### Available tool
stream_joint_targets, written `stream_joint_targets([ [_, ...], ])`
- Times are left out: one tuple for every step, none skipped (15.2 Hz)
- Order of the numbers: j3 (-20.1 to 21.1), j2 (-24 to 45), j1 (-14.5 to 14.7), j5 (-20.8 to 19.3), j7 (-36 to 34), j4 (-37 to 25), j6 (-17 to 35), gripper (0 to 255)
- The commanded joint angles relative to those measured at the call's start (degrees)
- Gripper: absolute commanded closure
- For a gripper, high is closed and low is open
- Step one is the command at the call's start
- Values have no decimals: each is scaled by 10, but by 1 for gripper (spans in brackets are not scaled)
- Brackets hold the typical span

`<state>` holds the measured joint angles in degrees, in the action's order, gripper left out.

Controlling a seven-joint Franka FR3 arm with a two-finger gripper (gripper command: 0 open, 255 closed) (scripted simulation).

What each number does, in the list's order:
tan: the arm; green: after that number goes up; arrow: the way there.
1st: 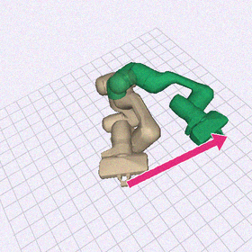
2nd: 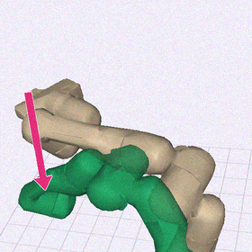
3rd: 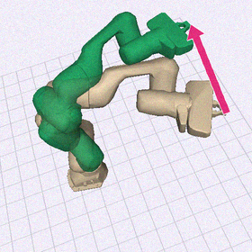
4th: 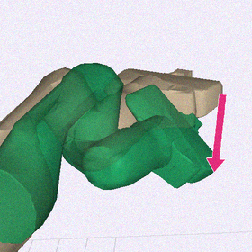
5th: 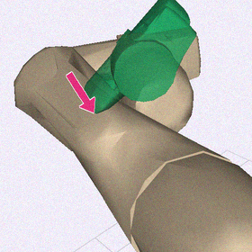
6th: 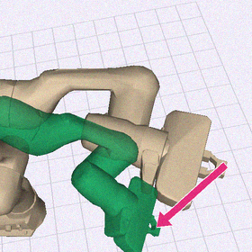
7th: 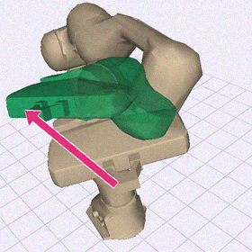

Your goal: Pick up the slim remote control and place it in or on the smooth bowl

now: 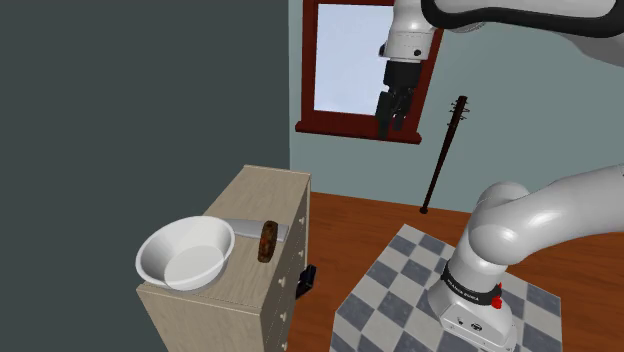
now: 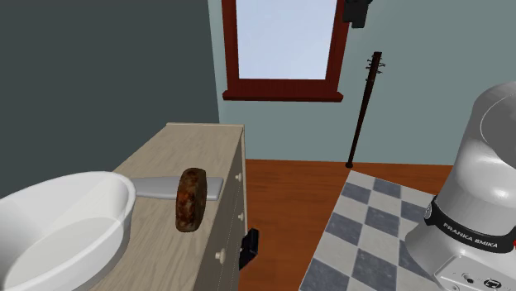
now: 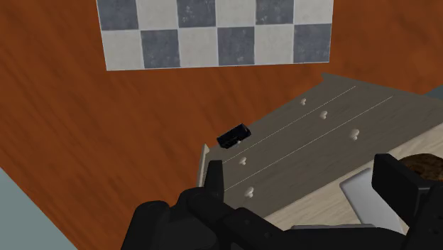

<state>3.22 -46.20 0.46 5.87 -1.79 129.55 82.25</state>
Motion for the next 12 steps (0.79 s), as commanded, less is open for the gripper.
stream_joint_targets([
  [0,0,0,0,0,0,0,0],
  [5,12,4,2,2,5,17,0],
  [11,25,7,4,5,8,35,0],
  [16,39,10,6,7,12,52,0],
  [22,53,14,7,9,14,69,0],
  [28,67,17,9,11,16,86,0],
  [33,82,20,10,13,17,103,0],
  [39,98,23,11,15,17,119,0],
  [45,114,26,11,17,17,135,0],
  [51,131,29,12,18,16,151,0],
  [56,147,32,12,20,14,167,0],
  [62,165,34,12,21,12,182,0],
])
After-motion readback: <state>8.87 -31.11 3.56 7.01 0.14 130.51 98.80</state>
